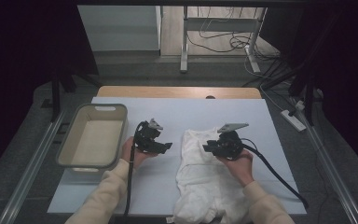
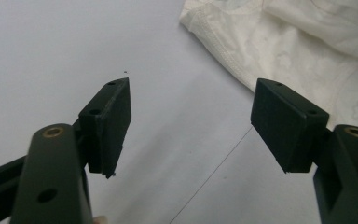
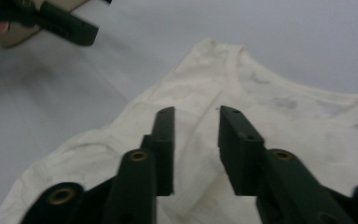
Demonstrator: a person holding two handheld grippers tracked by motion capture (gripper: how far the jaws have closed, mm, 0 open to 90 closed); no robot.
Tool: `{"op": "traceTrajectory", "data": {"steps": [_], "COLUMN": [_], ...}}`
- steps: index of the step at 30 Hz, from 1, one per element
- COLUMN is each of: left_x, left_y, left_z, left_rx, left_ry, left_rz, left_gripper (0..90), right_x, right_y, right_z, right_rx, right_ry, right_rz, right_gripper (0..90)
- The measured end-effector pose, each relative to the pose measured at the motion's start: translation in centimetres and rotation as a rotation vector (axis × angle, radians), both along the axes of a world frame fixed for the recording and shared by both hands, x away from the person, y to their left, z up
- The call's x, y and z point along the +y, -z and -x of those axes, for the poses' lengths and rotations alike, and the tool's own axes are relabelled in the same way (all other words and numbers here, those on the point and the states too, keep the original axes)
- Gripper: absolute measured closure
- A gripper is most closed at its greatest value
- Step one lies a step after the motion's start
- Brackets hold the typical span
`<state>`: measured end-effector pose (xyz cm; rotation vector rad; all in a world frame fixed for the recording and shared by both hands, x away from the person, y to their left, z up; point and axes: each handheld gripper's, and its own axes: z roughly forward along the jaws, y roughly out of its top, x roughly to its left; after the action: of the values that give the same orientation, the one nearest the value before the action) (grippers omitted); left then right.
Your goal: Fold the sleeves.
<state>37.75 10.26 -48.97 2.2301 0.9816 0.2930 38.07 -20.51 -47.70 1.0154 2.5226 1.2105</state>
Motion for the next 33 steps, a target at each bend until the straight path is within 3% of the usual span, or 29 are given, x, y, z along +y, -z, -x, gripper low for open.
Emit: {"op": "traceTrajectory", "data": {"steps": [3,6,14,17,20,22,26,30,33], "left_x": [0.0,0.1,0.0,0.0,0.0,0.0,0.0,0.0,0.0], "left_y": [-0.1,-0.1,0.0,0.0,0.0,0.0,-0.1,-0.1,-0.2], "left_z": [0.0,0.0,0.0,0.0,0.0,0.0,0.0,0.0,0.0], "left_rx": [-0.002,-0.002,0.002,0.000,-0.001,0.001,0.000,-0.004,-0.004], "left_ry": [-0.001,-0.003,0.000,-0.001,-0.001,0.000,0.001,-0.001,-0.001], "left_rz": [0.000,0.000,-0.003,0.000,0.000,0.000,-0.003,-0.001,-0.002], "left_gripper": [29.5,29.5,29.4,29.4,29.4,29.4,29.4,29.4,29.4], "right_x": [-1.3,-2.3,-1.4,-0.8,-0.5,-0.3,0.3,1.3,2.2], "right_y": [-0.7,-0.5,1.8,2.8,3.3,3.2,2.9,2.3,2.1], "right_z": [0.0,0.0,0.3,0.3,0.3,0.5,0.7,0.9,0.9], "right_rx": [-0.031,-0.018,0.044,0.070,0.085,0.072,0.057,0.047,0.053], "right_ry": [0.048,0.076,0.035,0.028,0.012,-0.017,-0.036,-0.059,-0.087], "right_rz": [-0.021,-0.012,0.037,0.078,0.091,0.084,0.075,0.037,0.005], "right_gripper": [61.9,60.2,58.2,63.5,80.6,87.0,87.8,87.1,80.7]}}
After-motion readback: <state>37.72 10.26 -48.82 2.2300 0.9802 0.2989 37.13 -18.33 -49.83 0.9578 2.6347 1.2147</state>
